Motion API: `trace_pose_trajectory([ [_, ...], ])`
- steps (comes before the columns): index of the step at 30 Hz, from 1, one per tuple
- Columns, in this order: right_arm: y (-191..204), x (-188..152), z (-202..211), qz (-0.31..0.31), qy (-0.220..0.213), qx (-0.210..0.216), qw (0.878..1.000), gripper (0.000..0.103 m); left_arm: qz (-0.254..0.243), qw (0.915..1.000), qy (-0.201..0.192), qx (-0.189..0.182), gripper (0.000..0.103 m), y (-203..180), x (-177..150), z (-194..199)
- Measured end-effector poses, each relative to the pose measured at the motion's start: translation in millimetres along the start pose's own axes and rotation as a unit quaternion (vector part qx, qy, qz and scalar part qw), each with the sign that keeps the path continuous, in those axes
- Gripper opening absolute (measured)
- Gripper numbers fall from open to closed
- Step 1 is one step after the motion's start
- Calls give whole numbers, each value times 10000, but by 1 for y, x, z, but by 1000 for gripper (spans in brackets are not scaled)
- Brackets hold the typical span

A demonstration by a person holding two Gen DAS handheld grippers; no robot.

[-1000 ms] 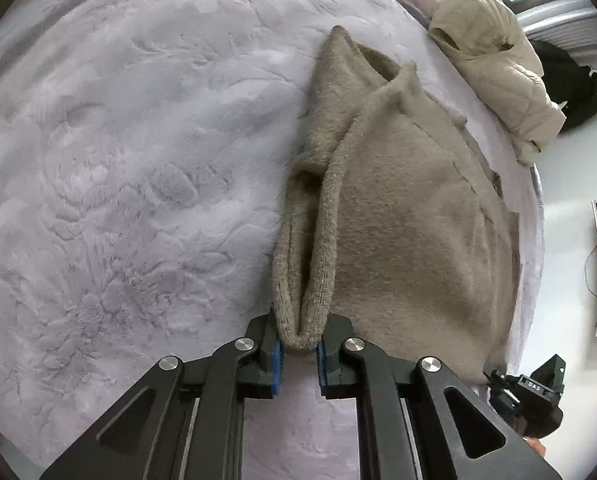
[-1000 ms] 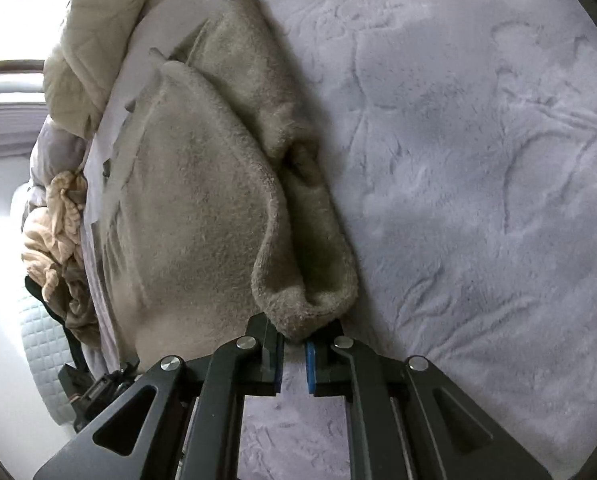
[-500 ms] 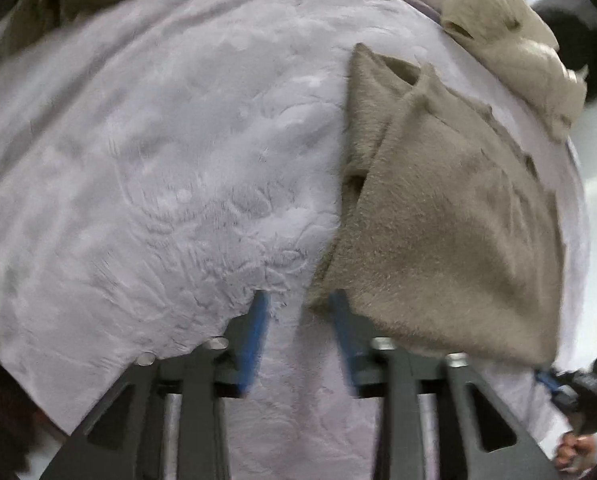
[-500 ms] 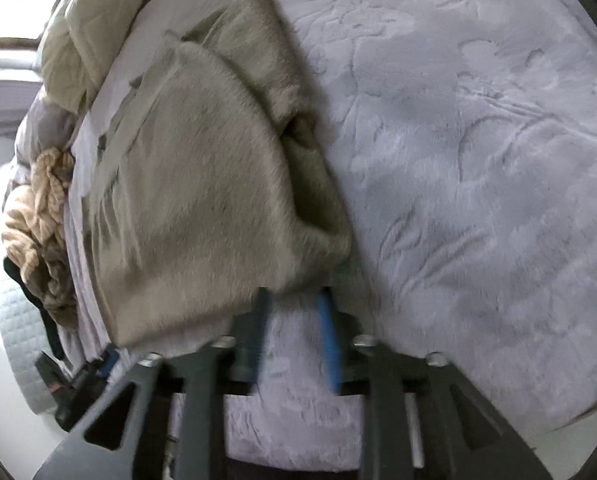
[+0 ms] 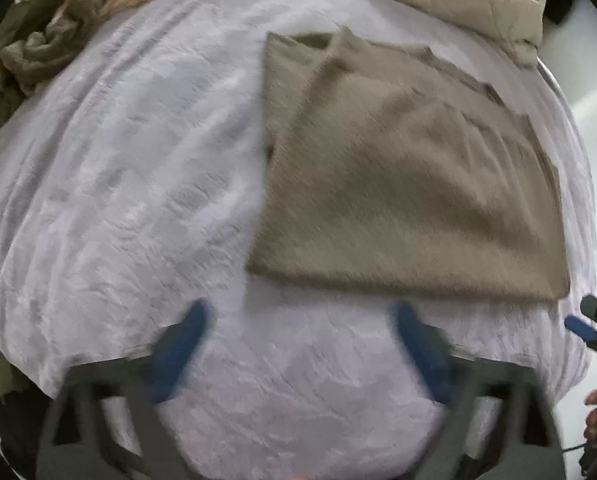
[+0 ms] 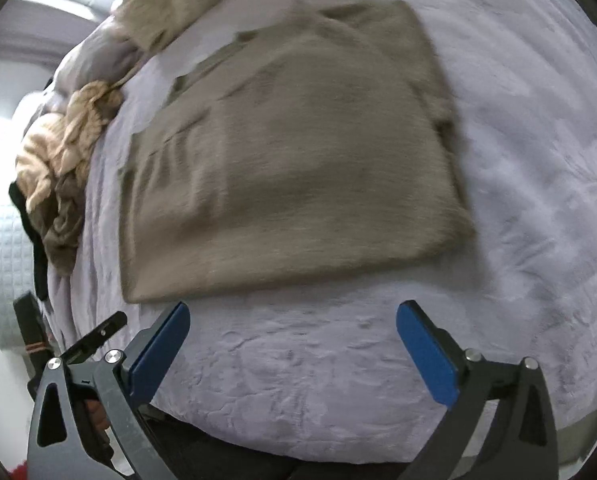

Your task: Fold small clothes

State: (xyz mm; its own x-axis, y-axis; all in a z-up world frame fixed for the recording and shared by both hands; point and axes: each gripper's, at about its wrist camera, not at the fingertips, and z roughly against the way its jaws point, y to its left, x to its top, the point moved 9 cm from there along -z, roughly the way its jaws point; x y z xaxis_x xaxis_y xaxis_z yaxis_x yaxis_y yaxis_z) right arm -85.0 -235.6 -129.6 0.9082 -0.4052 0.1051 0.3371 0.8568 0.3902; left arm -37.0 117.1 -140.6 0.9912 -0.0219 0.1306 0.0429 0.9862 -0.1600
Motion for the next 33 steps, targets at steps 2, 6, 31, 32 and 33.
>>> trace_pose_trajectory([
  [2, 8, -3, -5, 75, 130, -20, 9999, 103, -77, 9999, 68, 7, 103, -5, -3, -1],
  [6, 18, -14, -18, 180, 583, -47, 9981, 103, -140, 9996, 193, 171, 103, -6, -9, -3],
  [31, 69, -43, -59, 263, 1238, 230, 9917, 103, 31, 9980, 493, -386, 103, -3, -29, -30],
  [32, 73, -44, -61, 223, 1232, 340, 9915, 103, 80, 9974, 495, -520, 103, -1, -28, -30],
  [33, 76, -46, -64, 186, 1262, 428, 9909, 103, 107, 9972, 476, -567, 103, 2, -27, -30],
])
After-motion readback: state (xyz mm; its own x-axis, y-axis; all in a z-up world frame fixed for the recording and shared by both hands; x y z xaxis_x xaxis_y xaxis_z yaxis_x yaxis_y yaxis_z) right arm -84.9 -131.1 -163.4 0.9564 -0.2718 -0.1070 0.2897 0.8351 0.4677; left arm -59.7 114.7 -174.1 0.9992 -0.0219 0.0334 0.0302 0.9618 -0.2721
